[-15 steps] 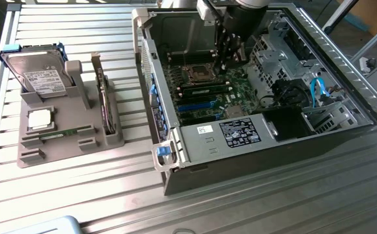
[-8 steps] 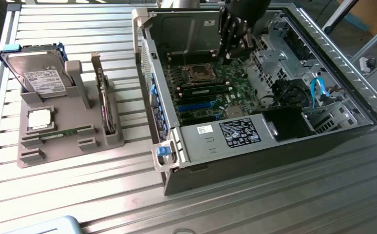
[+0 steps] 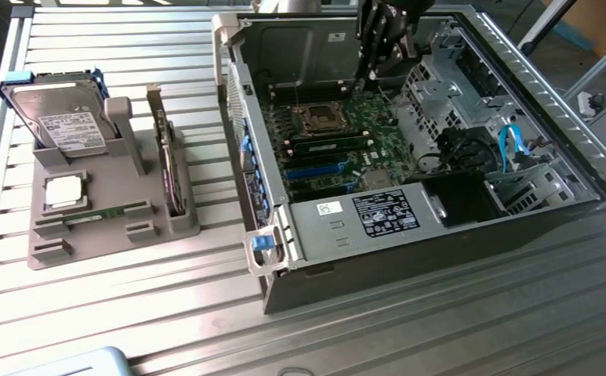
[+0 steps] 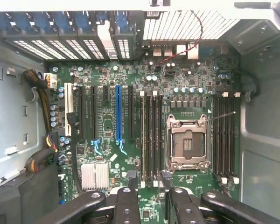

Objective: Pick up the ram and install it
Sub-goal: 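Insert the ram into the slot, then press down the ram until it locks into place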

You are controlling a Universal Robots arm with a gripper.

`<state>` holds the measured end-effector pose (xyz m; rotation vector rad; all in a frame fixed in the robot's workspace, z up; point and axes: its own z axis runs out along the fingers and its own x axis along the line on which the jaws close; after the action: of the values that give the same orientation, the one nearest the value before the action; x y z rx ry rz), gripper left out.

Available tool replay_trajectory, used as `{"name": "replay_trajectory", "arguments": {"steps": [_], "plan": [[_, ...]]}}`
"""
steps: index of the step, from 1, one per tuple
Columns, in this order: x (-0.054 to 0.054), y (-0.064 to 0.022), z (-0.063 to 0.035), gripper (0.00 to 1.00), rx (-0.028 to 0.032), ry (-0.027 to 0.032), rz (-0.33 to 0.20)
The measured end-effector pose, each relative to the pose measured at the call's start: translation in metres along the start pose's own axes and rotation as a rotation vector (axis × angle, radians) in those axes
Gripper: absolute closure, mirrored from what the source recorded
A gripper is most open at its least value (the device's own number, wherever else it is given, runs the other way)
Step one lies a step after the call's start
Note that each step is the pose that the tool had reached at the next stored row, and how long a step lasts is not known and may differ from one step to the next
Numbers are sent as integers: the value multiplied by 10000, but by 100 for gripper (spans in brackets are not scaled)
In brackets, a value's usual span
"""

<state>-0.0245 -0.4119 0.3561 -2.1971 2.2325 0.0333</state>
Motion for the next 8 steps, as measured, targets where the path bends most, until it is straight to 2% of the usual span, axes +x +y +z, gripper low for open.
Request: {"name": "replay_trajectory", "arguments": {"steps": [8], "plan": [[0, 0, -2, 69, 0, 0, 0]]}}
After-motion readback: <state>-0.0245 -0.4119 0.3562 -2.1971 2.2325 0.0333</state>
